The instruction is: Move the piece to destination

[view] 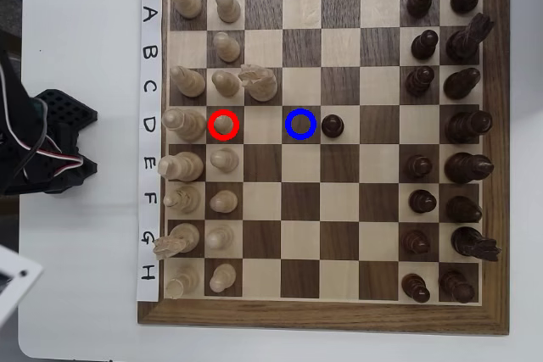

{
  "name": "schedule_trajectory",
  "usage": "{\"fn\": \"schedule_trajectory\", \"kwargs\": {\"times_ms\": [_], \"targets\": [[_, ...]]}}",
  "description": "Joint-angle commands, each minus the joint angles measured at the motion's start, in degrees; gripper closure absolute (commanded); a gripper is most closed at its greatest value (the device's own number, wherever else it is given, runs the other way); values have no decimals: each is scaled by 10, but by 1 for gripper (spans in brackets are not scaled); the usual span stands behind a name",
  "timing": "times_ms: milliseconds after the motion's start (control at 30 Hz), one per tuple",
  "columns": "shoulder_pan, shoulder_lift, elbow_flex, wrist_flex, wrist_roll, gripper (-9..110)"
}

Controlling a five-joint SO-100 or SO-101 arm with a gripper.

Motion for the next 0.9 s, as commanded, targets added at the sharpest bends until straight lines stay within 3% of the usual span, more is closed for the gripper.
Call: {"fn": "schedule_trajectory", "kwargs": {"times_ms": [0,500,867], "targets": [[-76,-142,-308,27,154,101],[-320,-181,-338,33,542,101],[-546,-172,-214,35,628,101]]}}
